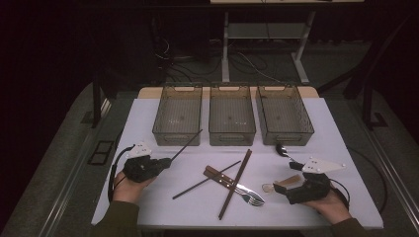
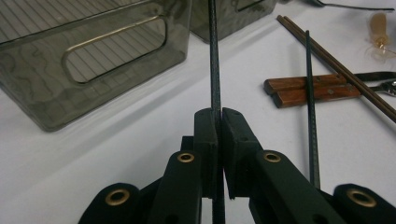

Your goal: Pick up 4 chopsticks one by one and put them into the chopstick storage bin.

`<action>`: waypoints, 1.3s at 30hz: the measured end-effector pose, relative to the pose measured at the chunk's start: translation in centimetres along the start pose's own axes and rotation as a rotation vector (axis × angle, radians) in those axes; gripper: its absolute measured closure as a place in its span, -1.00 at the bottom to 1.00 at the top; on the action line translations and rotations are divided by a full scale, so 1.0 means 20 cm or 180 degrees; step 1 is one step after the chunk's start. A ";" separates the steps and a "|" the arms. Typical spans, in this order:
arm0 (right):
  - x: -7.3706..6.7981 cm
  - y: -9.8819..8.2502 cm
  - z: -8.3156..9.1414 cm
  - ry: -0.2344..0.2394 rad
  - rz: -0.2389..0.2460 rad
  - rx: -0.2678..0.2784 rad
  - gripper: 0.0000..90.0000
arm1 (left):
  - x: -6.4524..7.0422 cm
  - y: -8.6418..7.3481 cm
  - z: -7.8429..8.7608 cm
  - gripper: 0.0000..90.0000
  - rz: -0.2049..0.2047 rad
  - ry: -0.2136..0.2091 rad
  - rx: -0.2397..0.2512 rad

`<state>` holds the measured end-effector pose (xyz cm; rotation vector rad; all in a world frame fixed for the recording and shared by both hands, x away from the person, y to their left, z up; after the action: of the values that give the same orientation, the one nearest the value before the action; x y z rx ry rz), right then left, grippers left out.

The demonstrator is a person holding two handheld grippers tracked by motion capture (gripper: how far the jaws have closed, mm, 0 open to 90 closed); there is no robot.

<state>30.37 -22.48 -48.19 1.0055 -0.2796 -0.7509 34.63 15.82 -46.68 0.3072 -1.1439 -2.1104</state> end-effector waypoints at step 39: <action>0.01 -0.01 -0.01 -0.0027 -0.0029 -0.0021 -0.99 | -0.16 0.26 -0.08 0.90 0.0169 0.0133 0.0162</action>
<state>30.51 -22.60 -48.39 0.9980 -0.2798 -0.7641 40.25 15.08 -43.88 0.3395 -1.1702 -2.0222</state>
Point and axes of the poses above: each handheld gripper's, and its own axes: z roughly backward along the jaws, y roughly out of its top, x roughly to its right, the point moved 9 cm from there along -z, roughly forward along the jaws
